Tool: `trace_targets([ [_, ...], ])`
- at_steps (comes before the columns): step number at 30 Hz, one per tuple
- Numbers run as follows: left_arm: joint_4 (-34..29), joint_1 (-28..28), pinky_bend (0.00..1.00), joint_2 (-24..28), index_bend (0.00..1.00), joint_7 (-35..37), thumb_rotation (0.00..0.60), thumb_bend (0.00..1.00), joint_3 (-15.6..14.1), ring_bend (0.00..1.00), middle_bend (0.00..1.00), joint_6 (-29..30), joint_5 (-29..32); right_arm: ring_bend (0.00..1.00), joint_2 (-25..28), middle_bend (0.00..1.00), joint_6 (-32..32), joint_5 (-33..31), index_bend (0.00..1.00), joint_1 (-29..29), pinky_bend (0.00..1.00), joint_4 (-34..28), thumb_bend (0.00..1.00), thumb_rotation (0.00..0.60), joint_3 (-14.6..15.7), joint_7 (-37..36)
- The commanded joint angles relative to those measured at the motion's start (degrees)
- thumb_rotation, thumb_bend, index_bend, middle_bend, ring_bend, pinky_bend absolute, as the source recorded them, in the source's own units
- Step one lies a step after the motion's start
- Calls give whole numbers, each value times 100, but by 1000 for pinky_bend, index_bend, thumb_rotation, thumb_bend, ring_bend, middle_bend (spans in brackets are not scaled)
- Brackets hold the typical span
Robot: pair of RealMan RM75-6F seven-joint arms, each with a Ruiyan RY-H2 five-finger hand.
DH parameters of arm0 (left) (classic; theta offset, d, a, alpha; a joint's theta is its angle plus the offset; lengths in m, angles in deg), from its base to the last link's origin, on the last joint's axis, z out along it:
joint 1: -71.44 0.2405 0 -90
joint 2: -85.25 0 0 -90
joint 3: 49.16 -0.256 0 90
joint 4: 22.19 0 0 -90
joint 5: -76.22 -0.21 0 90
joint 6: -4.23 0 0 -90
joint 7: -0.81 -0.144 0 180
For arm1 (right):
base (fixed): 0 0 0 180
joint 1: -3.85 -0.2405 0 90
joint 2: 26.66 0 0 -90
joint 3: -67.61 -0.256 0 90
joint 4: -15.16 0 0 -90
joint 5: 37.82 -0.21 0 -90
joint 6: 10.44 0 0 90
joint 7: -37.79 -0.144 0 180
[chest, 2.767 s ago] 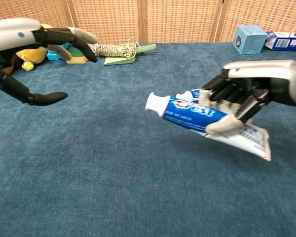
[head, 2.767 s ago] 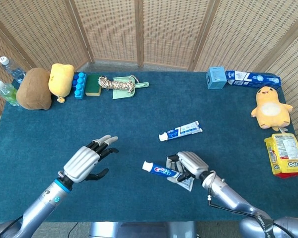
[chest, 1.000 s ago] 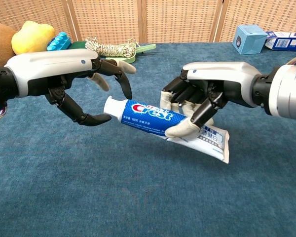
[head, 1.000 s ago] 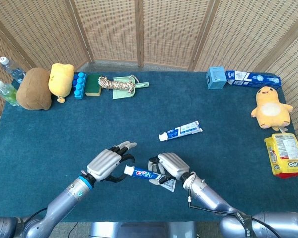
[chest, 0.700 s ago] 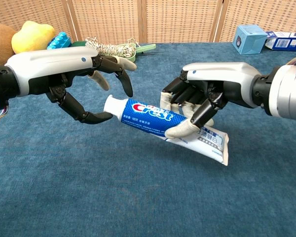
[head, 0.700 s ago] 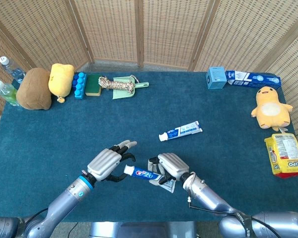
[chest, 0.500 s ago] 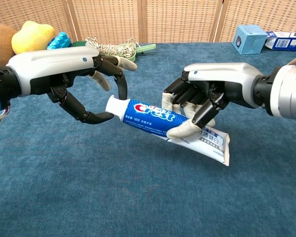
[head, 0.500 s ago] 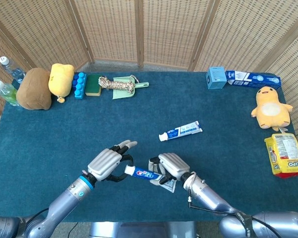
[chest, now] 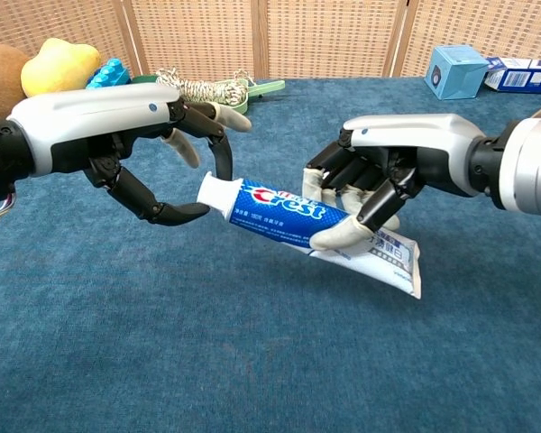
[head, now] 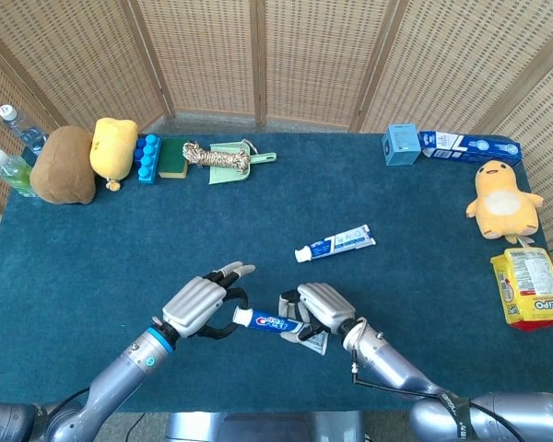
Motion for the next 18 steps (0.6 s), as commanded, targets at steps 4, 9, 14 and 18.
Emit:
trace_targets([
  [4, 17, 20, 231, 17, 548, -52, 600, 384, -8, 66, 103, 79, 26, 703, 19, 736, 4, -145, 880, -27, 759, 117, 560, 600, 36, 85],
  [9, 34, 35, 237, 18, 578, -89, 600, 385, -20, 67, 113, 126, 72, 707, 22, 741, -73, -387, 879, -66, 762, 176, 560, 600, 74, 272],
  [14, 41, 34, 237, 16, 584, -103, 600, 385, -22, 68, 114, 138, 102, 710, 31, 744, -89, -558, 879, -98, 764, 162, 561, 600, 74, 347],
  [18, 32, 34, 233, 6, 583, -83, 600, 385, -7, 68, 110, 157, 97, 710, 39, 744, -129, -616, 879, -132, 764, 140, 562, 600, 74, 444],
])
